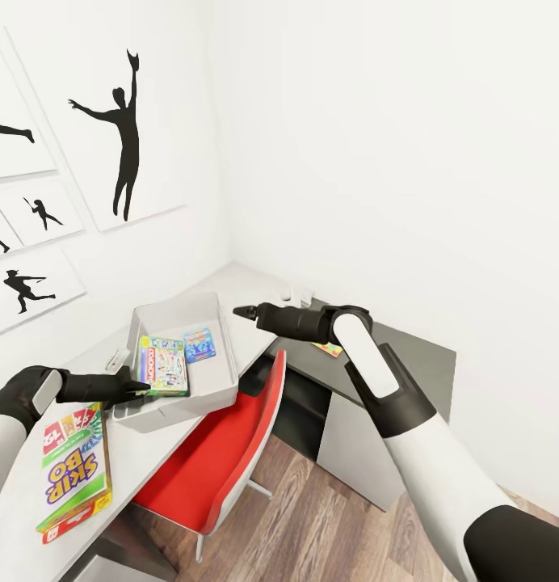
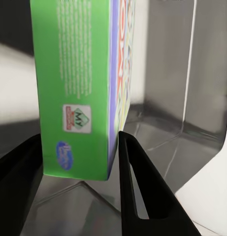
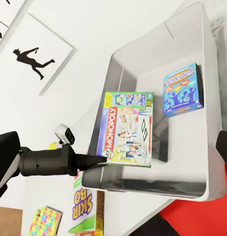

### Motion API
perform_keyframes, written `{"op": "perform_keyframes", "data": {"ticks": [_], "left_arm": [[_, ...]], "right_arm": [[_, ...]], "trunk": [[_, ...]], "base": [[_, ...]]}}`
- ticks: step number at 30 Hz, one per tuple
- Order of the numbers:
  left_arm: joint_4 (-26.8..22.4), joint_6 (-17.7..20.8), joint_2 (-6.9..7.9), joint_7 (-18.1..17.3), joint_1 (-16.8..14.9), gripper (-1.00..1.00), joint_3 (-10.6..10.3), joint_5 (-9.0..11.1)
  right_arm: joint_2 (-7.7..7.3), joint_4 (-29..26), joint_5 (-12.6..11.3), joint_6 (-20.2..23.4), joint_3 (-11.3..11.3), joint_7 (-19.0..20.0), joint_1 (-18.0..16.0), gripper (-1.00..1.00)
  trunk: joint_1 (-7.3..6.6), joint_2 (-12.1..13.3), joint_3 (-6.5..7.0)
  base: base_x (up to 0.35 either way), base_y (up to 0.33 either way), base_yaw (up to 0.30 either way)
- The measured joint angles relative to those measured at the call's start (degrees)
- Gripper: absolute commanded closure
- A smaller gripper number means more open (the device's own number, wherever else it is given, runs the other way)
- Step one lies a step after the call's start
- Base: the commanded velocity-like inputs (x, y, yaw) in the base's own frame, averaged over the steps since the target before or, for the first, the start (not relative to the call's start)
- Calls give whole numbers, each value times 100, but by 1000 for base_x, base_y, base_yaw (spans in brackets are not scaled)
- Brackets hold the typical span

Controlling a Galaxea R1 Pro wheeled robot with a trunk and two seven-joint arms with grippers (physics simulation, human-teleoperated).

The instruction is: Put all the toys in the child's room - the three board games (two on the bed and one on the table), the two jigsaw puzzles on the table, and the tennis ball on the table - inside the toy box on the table in the child's room.

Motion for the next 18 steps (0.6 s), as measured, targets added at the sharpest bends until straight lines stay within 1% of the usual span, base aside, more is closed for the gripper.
{"op": "perform_keyframes", "data": {"ticks": [18], "left_arm": [[0,0,-3,-18,4,100,0,1]], "right_arm": [[-14,37,-6,0,-34,0,-2,-100]], "trunk": [[0,0,0]], "base": [[0,0,0]]}}
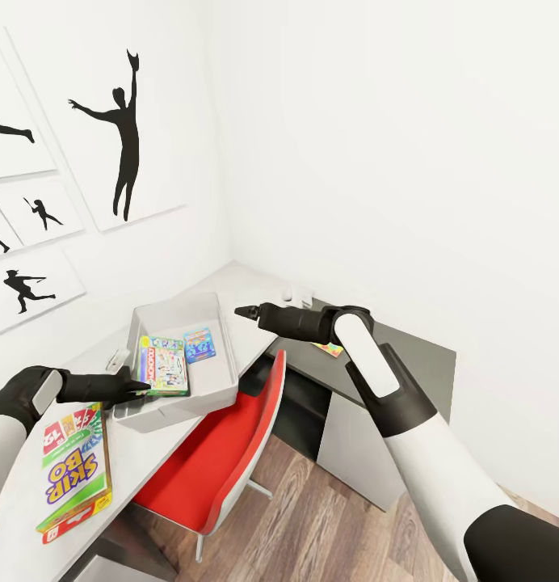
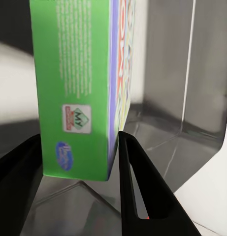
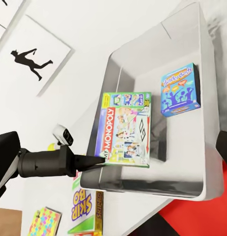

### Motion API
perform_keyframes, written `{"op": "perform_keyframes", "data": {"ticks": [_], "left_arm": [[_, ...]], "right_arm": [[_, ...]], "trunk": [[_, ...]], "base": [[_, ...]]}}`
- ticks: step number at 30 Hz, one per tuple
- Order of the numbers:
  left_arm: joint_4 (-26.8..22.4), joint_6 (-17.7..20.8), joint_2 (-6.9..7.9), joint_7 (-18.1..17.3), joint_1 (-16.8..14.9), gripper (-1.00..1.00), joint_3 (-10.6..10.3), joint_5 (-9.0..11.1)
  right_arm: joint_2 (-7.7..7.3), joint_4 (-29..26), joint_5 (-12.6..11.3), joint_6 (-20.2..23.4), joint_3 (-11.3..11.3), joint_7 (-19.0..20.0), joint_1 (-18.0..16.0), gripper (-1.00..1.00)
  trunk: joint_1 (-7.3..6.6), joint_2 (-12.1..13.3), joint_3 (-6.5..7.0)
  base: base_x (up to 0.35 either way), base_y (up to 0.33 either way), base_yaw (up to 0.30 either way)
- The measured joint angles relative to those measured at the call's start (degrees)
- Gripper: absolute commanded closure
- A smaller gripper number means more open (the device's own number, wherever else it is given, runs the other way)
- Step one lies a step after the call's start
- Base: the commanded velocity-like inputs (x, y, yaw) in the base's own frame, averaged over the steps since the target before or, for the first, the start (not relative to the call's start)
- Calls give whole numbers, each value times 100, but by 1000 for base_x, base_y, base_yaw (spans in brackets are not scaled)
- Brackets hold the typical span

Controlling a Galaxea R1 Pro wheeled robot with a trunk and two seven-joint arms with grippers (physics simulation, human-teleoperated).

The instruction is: Put all the toys in the child's room - the three board games (two on the bed and one on the table), the two jigsaw puzzles on the table, and the tennis ball on the table - inside the toy box on the table in the child's room.

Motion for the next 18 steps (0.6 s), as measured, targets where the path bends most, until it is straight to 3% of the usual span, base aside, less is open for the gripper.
{"op": "perform_keyframes", "data": {"ticks": [18], "left_arm": [[0,2,-9,-29,0,100,1,5]], "right_arm": [[1,1,-9,9,-8,0,2,-100]], "trunk": [[0,0,134]], "base": [[0,0,0]]}}
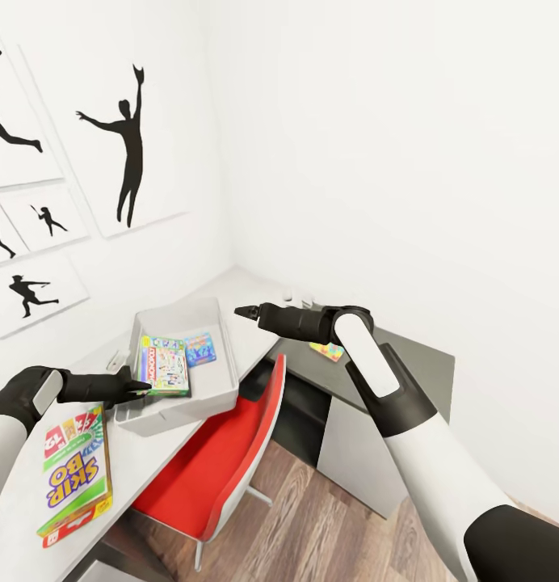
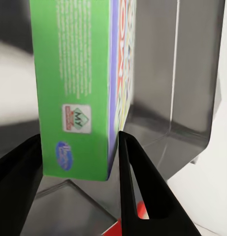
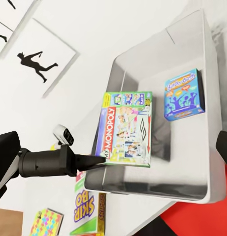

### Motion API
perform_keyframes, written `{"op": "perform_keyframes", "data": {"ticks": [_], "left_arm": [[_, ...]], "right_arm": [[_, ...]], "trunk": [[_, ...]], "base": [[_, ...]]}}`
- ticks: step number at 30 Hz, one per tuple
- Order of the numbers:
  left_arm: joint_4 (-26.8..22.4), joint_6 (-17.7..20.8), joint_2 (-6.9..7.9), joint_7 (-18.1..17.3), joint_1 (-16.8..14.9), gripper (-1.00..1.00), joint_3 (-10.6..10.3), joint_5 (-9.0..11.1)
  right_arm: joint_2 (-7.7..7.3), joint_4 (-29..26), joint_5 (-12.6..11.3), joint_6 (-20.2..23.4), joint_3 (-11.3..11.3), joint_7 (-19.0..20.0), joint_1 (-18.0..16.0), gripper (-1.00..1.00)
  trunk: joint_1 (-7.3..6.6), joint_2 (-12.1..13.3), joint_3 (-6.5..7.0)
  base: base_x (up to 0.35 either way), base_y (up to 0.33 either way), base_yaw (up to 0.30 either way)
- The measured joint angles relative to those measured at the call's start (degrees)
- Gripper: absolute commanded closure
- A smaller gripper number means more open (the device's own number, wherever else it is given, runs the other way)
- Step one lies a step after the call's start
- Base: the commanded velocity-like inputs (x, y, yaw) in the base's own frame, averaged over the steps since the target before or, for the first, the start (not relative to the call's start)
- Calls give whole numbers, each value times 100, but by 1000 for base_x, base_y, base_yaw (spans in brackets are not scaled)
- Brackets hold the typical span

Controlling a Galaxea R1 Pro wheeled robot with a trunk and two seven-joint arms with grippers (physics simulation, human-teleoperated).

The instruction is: Put all the toys in the child's room - the three board games (two on the bed and one on the table), the two jigsaw puzzles on the table, and the tennis ball on the table - inside the toy box on the table in the child's room.

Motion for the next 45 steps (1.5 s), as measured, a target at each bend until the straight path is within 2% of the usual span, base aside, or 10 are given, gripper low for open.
{"op": "perform_keyframes", "data": {"ticks": [25,31,39,45], "left_arm": [[63,0,-21,-5,1,100,-4,10],[171,-1,-26,-7,-4,100,-196,5],[209,-1,-27,-6,-1,100,-249,5],[214,-1,-27,-6,-1,100,-378,9]], "right_arm": [[6,105,8,0,7,0,-1,-100],[0,105,9,0,7,0,0,-100],[0,115,10,-7,7,0,0,-100],[0,122,10,-8,7,0,4,-100]], "trunk": [[0,0,233],[0,1,251],[0,1,253],[0,1,253]], "base": [[0,0,0],[0,0,0],[0,0,0],[0,0,0]]}}
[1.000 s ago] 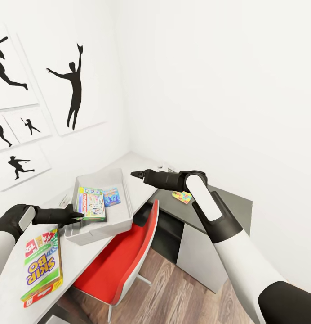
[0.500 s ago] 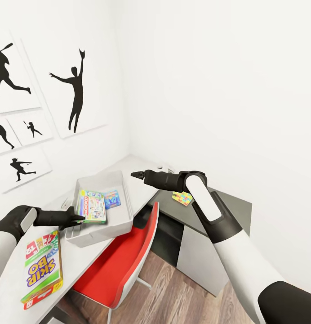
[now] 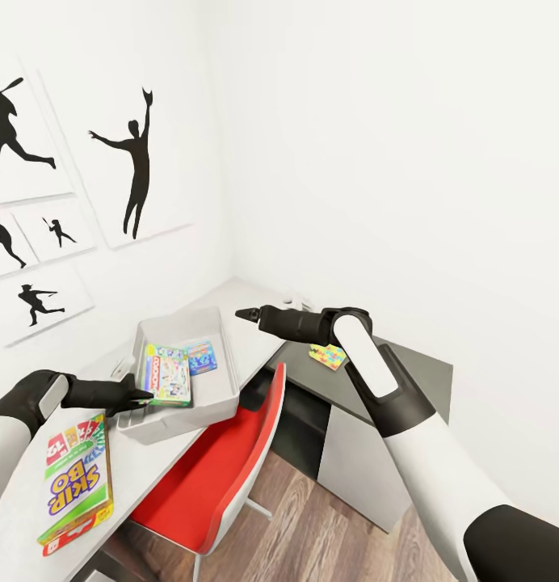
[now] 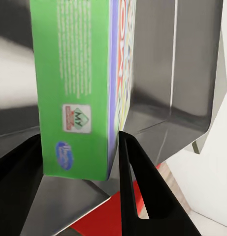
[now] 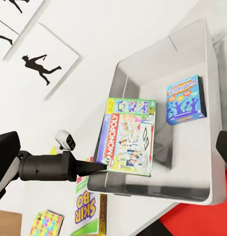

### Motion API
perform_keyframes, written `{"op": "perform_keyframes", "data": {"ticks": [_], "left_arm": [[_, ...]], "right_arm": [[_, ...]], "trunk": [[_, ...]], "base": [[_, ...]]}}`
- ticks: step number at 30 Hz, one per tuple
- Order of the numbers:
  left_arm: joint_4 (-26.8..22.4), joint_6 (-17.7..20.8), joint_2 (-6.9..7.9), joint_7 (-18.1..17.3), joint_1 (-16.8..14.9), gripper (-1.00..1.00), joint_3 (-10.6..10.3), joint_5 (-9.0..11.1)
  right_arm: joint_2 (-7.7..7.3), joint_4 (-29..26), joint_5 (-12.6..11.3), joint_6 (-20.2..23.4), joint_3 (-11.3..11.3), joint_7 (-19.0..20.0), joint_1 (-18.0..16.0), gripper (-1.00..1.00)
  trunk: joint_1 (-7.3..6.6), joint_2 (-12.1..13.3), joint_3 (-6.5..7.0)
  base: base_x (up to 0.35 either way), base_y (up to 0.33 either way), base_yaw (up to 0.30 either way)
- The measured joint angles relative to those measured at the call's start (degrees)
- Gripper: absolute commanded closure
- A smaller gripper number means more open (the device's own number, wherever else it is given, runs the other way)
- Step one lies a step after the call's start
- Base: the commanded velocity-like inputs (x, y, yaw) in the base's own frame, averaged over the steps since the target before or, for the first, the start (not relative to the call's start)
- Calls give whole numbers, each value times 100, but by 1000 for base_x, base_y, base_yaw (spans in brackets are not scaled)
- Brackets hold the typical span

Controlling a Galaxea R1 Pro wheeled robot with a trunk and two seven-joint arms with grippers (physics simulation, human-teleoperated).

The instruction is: Put all the toys in the child's room - the three board games (two on the bed and one on the table), the two jigsaw puzzles on the table, and the tennis ball on the table - inside the toy box on the table in the child's room.

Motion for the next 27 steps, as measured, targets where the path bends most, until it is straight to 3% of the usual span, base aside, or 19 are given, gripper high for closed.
{"op": "perform_keyframes", "data": {"ticks": [27], "left_arm": [[6,-1,6,-1,3,100,-30,2]], "right_arm": [[18,89,0,0,0,0,-5,-100]], "trunk": [[0,0,0]], "base": [[0,0,0]]}}
